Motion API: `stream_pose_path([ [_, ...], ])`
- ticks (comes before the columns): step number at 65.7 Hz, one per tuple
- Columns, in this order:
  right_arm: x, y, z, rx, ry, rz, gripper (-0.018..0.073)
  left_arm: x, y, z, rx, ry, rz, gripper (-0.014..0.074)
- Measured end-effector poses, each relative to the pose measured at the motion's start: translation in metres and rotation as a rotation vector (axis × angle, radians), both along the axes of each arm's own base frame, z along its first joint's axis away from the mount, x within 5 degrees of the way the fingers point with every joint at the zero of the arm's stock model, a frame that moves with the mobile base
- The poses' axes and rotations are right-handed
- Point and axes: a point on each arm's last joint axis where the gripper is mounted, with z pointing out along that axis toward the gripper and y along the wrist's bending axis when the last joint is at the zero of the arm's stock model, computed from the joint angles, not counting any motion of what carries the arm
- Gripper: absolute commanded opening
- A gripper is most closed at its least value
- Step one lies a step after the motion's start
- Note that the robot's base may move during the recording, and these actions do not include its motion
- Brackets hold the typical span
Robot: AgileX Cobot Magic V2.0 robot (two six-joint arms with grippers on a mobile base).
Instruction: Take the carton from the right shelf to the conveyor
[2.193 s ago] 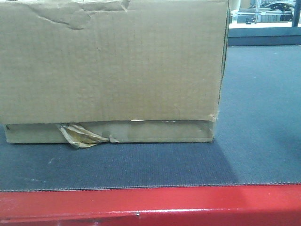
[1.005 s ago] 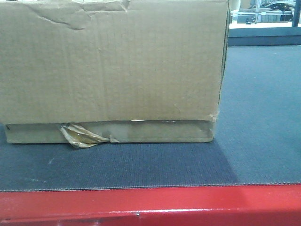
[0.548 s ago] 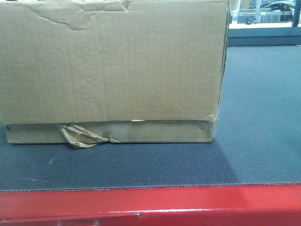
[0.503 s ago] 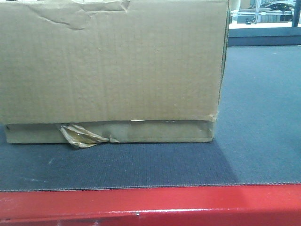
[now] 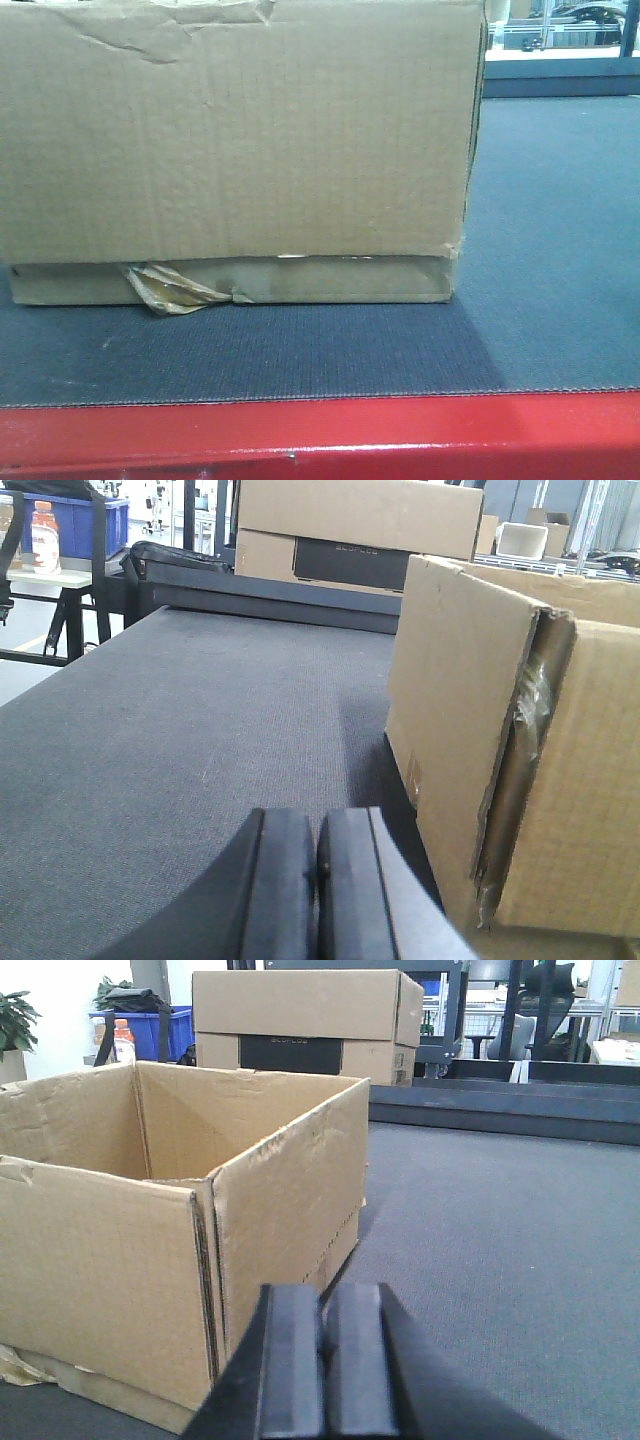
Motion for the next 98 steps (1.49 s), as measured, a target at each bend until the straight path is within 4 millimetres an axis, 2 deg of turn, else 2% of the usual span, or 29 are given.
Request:
stream_pose_path([
  [35, 0.000, 0.000, 0.000, -0.004, -0.004, -0.002, -0.0069, 0.000, 0.000, 0.000, 0.000, 0.000, 0.000, 0.0015],
  [46, 0.001, -0.005, 0.000, -0.034, -0.014, -0.073, -0.0069, 0.000, 0.000, 0.000, 0.000, -0.002, 0.000, 0.0015],
  [54, 0.005, -0.014, -0.009, -0.040, -0.011, -0.215, -0.0069, 0.000, 0.000, 0.000, 0.000, -0.002, 0.000, 0.0015],
  [60, 0.005, -0.021, -0.022, -0.042, -0.001, -0.307, -0.0069, 0.000, 0.000, 0.000, 0.000, -0.002, 0.000, 0.0015],
  [75, -0.004, -0.027, -0.069, -0.038, -0.004, -0.384, -0.0069, 0.000, 0.000, 0.000, 0.001, -0.002, 0.000, 0.0015],
  [98, -0.011, -0.027, -0.074, -0.037, -0.020, -0.384, -0.0069, 0.000, 0.000, 0.000, 0.001, -0.002, 0.000, 0.0015],
])
